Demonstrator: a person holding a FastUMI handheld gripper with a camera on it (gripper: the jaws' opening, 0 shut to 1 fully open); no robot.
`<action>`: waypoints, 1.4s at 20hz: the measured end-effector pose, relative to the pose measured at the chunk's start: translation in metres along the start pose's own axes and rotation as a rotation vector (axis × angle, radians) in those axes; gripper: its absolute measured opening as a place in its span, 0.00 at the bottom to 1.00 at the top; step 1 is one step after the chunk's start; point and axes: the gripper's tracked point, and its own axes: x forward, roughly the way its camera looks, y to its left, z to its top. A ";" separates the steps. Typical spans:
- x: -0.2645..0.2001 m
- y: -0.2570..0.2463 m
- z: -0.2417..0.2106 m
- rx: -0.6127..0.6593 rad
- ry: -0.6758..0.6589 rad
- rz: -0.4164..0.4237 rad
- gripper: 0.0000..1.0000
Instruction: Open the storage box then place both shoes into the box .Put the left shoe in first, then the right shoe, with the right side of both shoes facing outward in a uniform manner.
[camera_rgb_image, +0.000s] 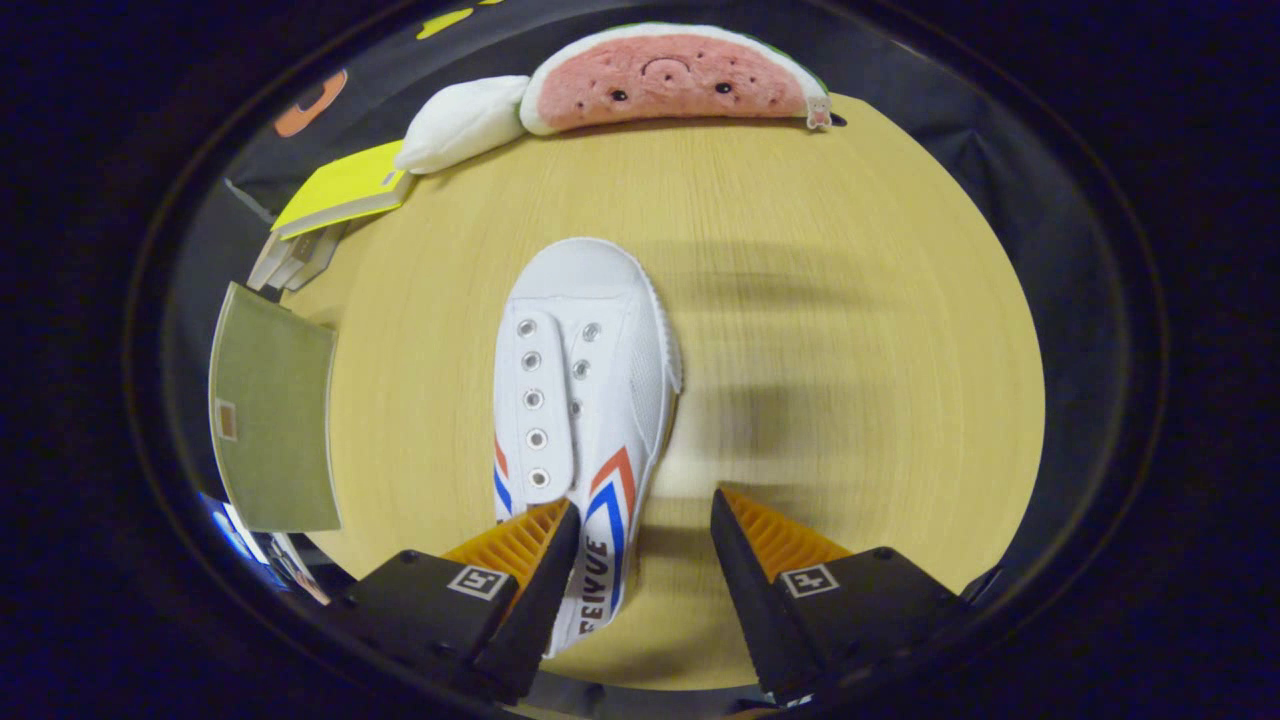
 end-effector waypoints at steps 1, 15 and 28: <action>0.000 0.006 -0.004 -0.007 0.003 0.020 0.77; -0.052 0.056 -0.019 0.112 -0.009 0.028 0.06; -0.133 0.235 -0.024 0.043 -0.188 0.109 0.06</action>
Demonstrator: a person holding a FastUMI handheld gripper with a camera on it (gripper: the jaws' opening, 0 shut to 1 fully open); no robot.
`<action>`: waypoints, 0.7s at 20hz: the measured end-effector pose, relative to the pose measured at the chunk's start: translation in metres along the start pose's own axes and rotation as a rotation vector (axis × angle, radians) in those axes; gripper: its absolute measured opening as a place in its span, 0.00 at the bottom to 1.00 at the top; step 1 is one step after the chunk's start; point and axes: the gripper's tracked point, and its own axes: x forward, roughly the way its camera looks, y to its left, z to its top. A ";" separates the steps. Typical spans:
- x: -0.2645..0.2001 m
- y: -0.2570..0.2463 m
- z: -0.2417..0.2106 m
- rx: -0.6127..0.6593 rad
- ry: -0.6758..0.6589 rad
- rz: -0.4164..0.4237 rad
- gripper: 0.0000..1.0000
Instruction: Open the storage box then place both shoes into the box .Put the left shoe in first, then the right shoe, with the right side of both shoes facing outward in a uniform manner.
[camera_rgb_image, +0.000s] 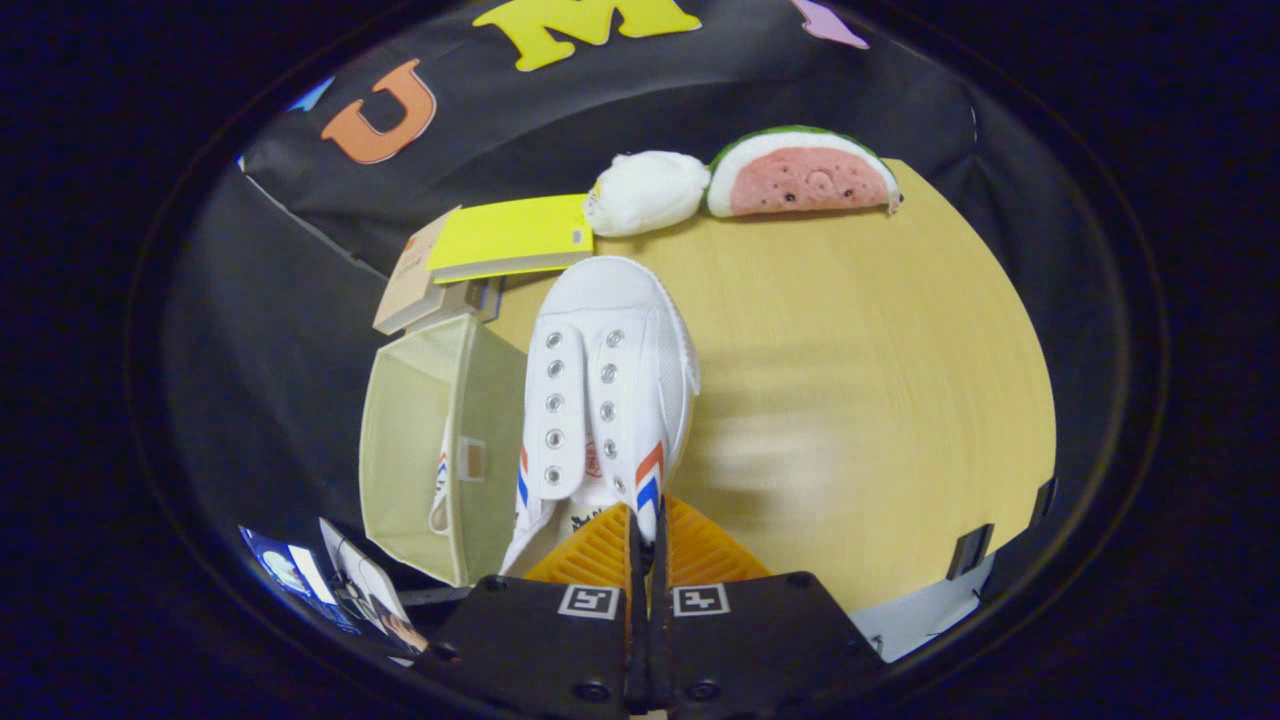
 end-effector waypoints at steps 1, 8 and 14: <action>-0.003 0.015 0.000 -0.025 -0.014 -0.005 0.06; 0.002 0.119 -0.008 -0.110 -0.083 0.019 0.06; 0.045 0.167 -0.011 -0.121 -0.056 -0.020 0.06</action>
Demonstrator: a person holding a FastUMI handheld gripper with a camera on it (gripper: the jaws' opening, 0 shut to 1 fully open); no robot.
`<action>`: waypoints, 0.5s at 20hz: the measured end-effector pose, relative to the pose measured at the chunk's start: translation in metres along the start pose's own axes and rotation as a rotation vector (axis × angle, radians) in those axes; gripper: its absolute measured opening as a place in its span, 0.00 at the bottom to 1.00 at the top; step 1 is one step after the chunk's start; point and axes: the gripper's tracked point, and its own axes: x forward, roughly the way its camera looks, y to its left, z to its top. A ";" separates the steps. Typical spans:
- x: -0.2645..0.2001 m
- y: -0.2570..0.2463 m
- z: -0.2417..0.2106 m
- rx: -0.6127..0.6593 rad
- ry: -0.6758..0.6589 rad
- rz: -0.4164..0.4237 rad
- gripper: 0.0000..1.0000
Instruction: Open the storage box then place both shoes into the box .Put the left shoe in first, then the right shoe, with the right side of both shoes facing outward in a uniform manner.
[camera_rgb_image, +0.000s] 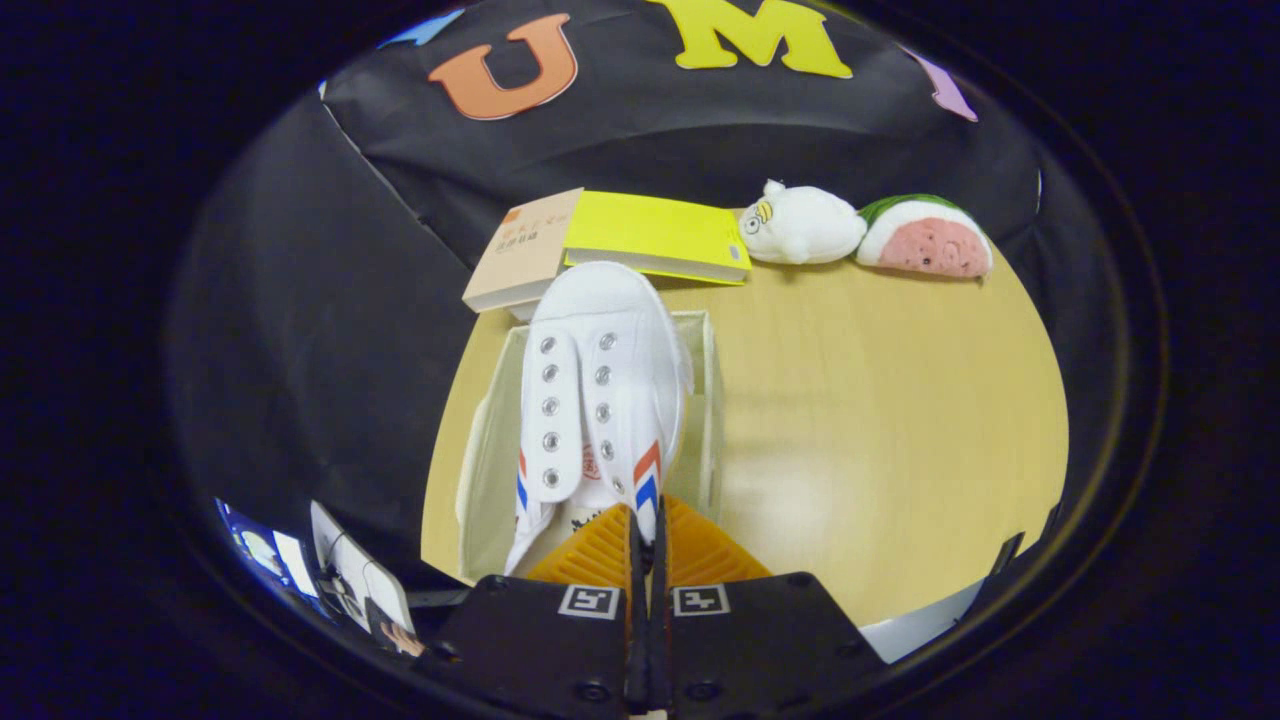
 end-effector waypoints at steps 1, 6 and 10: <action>0.010 0.006 0.000 0.017 0.003 0.000 0.06; 0.048 0.008 -0.023 0.038 0.072 -0.065 0.06; 0.064 0.004 -0.038 0.076 0.108 -0.119 0.06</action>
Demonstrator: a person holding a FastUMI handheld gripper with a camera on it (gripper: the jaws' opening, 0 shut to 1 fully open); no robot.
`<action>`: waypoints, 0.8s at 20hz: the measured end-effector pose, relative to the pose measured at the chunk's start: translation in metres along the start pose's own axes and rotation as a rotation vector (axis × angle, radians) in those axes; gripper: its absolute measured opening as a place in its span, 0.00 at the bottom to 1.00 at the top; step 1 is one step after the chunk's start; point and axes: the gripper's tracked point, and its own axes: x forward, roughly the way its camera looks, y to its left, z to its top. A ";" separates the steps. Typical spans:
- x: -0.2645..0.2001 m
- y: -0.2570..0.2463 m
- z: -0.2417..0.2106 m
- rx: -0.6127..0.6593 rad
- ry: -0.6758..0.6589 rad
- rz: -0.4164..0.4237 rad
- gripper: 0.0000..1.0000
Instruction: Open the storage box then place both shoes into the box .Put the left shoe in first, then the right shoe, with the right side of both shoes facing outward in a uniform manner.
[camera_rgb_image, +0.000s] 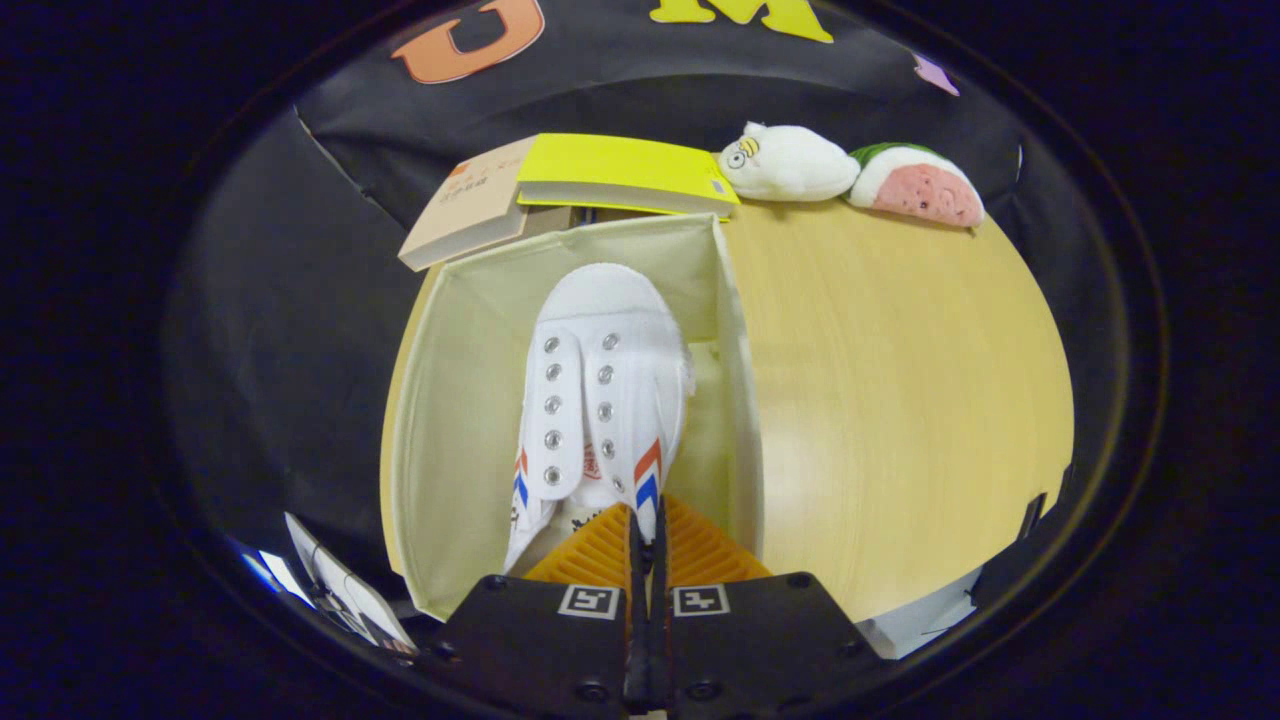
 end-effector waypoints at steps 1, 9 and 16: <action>0.002 0.000 -0.001 0.000 0.000 -0.013 0.06; 0.014 -0.012 0.009 -0.038 -0.053 -0.082 0.10; 0.011 -0.005 0.013 -0.082 -0.113 -0.037 0.32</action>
